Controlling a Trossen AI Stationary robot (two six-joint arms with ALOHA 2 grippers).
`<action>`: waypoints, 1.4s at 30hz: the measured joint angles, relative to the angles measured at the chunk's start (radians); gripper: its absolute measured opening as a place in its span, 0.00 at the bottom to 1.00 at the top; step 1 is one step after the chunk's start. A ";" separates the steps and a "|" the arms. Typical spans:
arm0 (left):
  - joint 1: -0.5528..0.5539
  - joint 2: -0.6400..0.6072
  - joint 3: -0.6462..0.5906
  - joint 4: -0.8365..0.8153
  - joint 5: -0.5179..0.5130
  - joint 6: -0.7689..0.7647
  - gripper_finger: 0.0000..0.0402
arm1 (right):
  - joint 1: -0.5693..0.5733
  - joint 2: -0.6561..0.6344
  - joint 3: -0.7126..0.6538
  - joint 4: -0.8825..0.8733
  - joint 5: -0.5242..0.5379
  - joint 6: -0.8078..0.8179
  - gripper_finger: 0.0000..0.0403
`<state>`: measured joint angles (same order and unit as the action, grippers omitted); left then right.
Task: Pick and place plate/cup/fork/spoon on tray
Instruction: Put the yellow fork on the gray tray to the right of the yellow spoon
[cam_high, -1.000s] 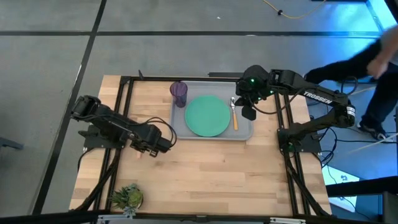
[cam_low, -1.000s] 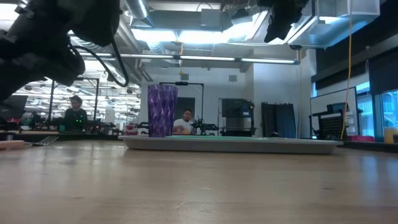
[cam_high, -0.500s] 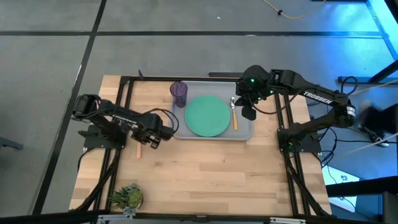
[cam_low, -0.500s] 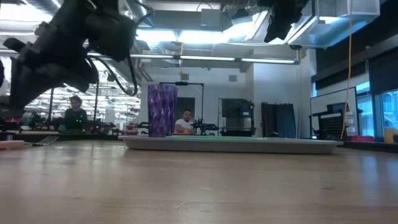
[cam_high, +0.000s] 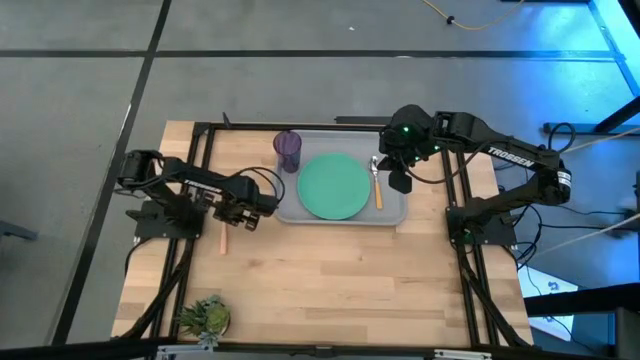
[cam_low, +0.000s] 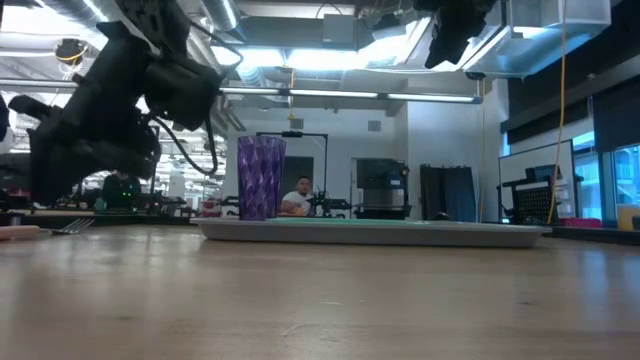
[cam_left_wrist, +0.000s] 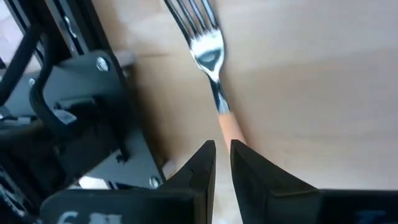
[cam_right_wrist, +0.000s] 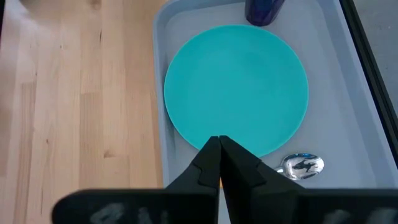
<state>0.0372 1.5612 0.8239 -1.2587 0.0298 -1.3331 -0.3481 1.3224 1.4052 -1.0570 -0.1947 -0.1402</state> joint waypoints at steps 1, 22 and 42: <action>0.012 0.000 -0.006 0.008 -0.006 0.000 0.11 | 0.000 0.000 0.000 0.000 0.000 0.000 0.03; 0.077 0.000 -0.082 0.123 -0.098 -0.051 0.11 | 0.000 0.000 0.000 0.000 0.000 0.006 0.03; 0.077 0.000 -0.125 0.152 -0.065 -0.081 0.11 | 0.000 0.000 0.000 -0.001 0.000 0.001 0.03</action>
<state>0.1139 1.5613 0.6991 -1.1068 -0.0353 -1.4143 -0.3481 1.3228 1.4052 -1.0576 -0.1947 -0.1390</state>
